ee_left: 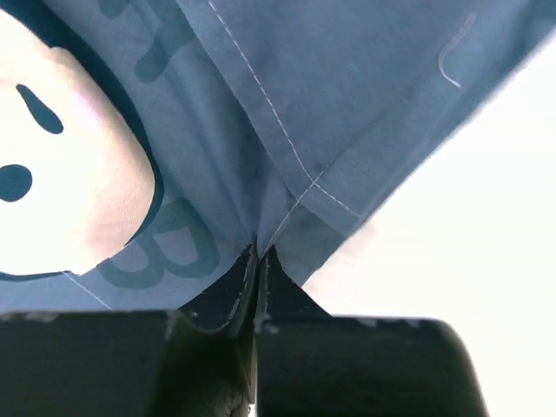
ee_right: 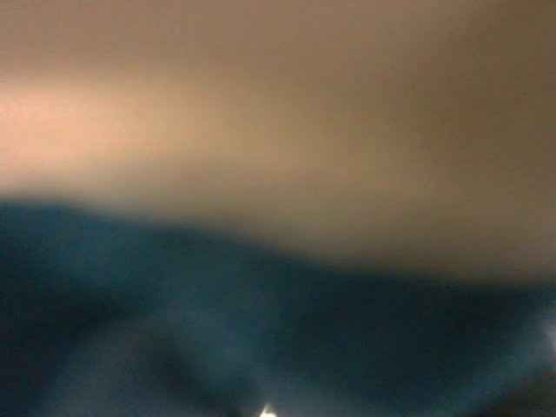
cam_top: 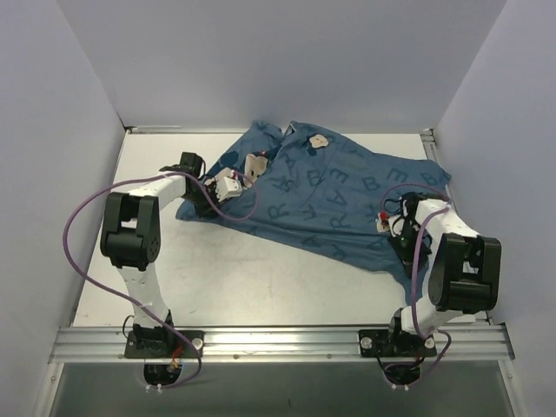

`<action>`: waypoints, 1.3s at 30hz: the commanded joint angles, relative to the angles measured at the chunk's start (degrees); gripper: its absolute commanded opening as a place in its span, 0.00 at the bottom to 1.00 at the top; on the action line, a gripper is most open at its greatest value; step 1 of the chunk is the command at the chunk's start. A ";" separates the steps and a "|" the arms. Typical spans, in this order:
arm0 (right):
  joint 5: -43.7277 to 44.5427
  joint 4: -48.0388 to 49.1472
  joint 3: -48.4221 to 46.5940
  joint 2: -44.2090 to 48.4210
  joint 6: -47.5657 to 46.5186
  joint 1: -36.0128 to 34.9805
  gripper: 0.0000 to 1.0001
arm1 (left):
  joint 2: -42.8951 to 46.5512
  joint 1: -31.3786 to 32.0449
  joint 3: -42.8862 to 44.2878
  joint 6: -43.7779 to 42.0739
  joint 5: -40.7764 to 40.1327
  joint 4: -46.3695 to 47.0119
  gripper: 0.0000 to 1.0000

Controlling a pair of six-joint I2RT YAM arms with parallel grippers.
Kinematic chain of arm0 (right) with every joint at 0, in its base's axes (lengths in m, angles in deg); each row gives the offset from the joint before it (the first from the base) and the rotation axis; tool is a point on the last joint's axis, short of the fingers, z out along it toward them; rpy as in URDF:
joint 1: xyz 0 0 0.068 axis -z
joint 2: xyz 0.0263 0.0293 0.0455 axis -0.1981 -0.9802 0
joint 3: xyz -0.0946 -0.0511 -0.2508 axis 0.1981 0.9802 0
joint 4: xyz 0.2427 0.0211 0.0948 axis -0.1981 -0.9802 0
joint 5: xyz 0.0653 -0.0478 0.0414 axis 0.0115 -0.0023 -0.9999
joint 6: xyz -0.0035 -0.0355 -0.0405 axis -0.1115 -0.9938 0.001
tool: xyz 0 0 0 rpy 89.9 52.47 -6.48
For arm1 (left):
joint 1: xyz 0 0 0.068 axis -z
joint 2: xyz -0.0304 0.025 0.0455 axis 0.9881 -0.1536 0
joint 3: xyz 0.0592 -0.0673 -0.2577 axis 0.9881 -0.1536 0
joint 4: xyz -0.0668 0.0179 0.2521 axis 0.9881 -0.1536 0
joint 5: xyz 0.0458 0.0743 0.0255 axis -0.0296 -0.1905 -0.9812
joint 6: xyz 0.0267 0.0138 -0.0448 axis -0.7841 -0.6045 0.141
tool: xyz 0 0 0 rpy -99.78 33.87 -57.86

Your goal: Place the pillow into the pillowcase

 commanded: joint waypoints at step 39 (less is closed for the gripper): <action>-6.41 -1.94 -85.47 -11.32 -1.13 7.81 0.00 | 24.07 -13.08 25.16 51.66 -0.49 23.70 0.00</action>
